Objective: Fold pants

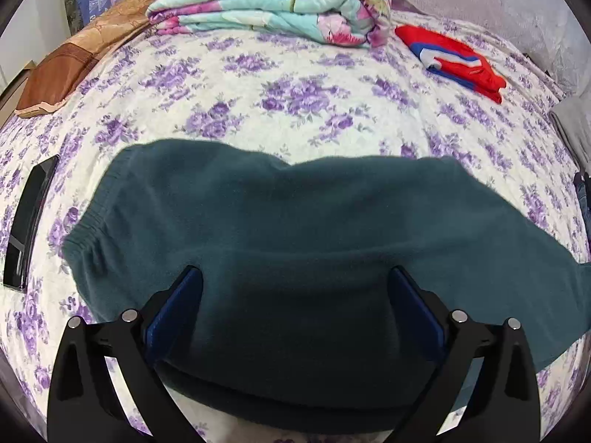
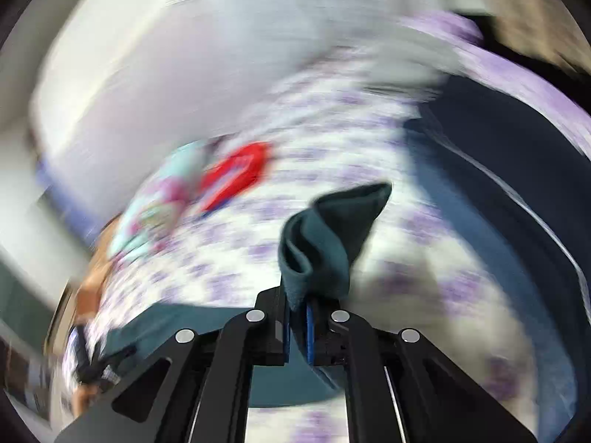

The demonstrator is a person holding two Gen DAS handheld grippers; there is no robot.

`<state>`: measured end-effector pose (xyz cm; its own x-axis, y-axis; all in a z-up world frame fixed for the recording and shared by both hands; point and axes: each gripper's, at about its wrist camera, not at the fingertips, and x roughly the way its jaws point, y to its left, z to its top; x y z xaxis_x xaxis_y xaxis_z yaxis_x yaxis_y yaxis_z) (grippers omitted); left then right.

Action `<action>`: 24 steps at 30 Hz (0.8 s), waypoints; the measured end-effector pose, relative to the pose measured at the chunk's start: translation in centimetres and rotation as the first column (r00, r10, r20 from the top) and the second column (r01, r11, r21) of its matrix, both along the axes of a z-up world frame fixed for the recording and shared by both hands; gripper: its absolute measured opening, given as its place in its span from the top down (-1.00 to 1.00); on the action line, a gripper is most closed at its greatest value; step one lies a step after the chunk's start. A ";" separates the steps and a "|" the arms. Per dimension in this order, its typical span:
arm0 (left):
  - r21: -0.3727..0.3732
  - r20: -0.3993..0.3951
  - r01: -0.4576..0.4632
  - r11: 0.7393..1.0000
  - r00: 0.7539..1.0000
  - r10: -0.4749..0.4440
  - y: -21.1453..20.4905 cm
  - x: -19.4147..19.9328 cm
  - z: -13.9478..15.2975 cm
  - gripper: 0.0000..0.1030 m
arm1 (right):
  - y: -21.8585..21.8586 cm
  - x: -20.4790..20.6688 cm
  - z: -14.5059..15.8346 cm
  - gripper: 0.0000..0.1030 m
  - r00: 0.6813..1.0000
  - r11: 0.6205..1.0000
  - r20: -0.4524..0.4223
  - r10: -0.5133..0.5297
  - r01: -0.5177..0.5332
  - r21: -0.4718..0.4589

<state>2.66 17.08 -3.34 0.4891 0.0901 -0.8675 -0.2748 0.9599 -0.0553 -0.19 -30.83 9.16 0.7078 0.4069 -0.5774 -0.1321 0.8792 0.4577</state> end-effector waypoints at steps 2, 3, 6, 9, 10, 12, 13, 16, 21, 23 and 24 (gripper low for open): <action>0.015 0.020 -0.013 1.000 1.000 0.013 0.0 -0.4 0.5 -0.92 | 6.4 1.5 0.0 0.87 0.986 0.986 0.003 0.169 -0.169 -0.014; 0.025 0.027 -0.025 0.999 0.999 0.025 0.0 -0.8 0.6 -0.92 | 8.7 2.1 -0.5 0.87 0.976 0.976 -0.011 0.216 -0.217 -0.021; 0.022 0.036 -0.037 0.999 0.999 0.036 0.3 -1.4 0.9 -0.92 | 18.1 4.1 -4.7 0.87 0.921 0.920 -0.110 0.373 -0.383 -0.088; 0.025 0.038 -0.065 0.998 0.997 0.064 1.0 -2.2 1.1 -0.91 | 25.1 5.2 -10.8 0.49 0.828 0.836 -0.306 0.470 -0.529 -0.146; 0.032 0.039 -0.074 0.997 0.997 0.073 1.2 -2.4 1.2 -0.91 | 26.2 4.9 -11.6 0.12 0.807 0.818 -0.314 0.500 -0.559 -0.135; 0.045 0.051 -0.077 0.996 0.996 0.075 1.3 -2.9 1.6 -0.90 | 26.6 4.0 -10.4 -0.29 0.786 0.788 -0.272 0.556 -0.602 -0.128; 0.056 0.064 -0.068 0.996 0.996 0.064 1.1 -3.1 2.0 -0.89 | 26.0 3.8 -9.4 -0.29 0.759 0.769 -0.259 0.597 -0.634 -0.086; 0.088 0.090 -0.019 0.996 0.996 0.011 -0.6 -2.9 3.1 -0.89 | 21.4 3.8 -6.5 -0.29 0.797 0.799 -0.175 0.578 -0.597 -0.078; 0.087 0.143 0.168 0.982 0.973 -0.179 -6.9 -1.4 4.7 -0.89 | 12.1 5.3 -4.3 -0.28 0.963 0.916 -0.058 0.264 -0.269 -0.297; 0.079 0.132 0.239 0.968 0.960 -0.247 -9.6 -0.5 4.6 -0.89 | 8.7 6.2 -5.6 -0.16 0.981 0.940 -0.100 0.169 -0.191 -0.284; 0.077 0.123 0.267 0.961 0.953 -0.275 -10.7 -0.2 4.3 -0.89 | 7.6 6.7 -6.7 -0.10 0.977 0.952 -0.144 0.160 -0.191 -0.238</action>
<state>2.48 6.35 0.95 0.6116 -0.0129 -0.7911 0.0023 0.9999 -0.0145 6.49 -23.20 2.46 0.5563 0.3505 -0.7535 -0.2515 0.9352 0.2494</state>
